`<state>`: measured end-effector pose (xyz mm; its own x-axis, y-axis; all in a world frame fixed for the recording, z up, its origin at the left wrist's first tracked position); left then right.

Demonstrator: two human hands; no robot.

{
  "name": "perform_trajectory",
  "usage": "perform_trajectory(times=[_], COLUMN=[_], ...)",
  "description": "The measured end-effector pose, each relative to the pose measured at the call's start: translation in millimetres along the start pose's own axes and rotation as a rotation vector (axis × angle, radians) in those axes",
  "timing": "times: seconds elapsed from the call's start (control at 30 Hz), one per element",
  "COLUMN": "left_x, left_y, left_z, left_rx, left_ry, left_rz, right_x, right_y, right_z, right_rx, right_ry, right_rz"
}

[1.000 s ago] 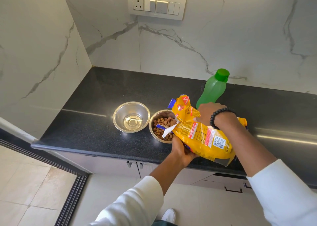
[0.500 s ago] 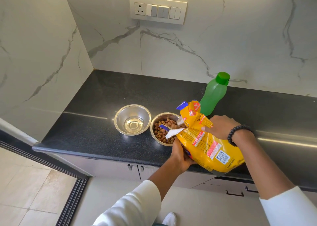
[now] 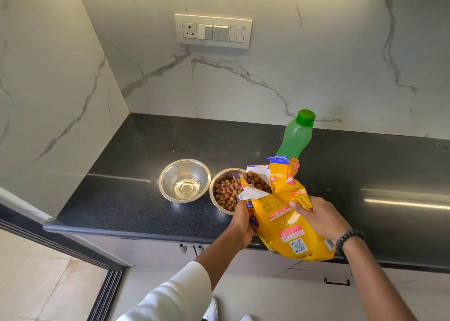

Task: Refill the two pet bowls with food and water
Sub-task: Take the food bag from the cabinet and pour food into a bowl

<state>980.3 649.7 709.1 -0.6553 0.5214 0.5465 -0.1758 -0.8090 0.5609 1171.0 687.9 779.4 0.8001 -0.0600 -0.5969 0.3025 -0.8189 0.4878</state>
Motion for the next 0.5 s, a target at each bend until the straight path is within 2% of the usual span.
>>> perform_trajectory(times=[0.23, 0.37, 0.5], left_x=[36, 77, 108], left_y=[5, 8, 15], left_z=[6, 22, 37], left_rx=[0.049, -0.050, -0.148], left_ry=[-0.030, -0.140, -0.201], left_rz=[0.142, 0.248, 0.265], right_x=[-5, -26, -39], right_y=[-9, -21, -24], right_z=[3, -4, -5], right_rx=[0.123, 0.248, 0.336], right_ry=[-0.178, -0.254, -0.313], right_rz=[-0.172, -0.256, -0.313])
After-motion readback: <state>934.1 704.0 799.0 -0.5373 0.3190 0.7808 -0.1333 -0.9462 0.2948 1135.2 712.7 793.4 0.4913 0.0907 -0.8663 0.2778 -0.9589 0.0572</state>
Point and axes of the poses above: each hand's wrist, its own y-axis away from the middle knuckle, its own z-axis out of the palm, x = y × z, the point moved 2 cm from there along -y, towards the middle knuckle, and after that the axes turned 11 degrees about -x, right-handed, at the moved point
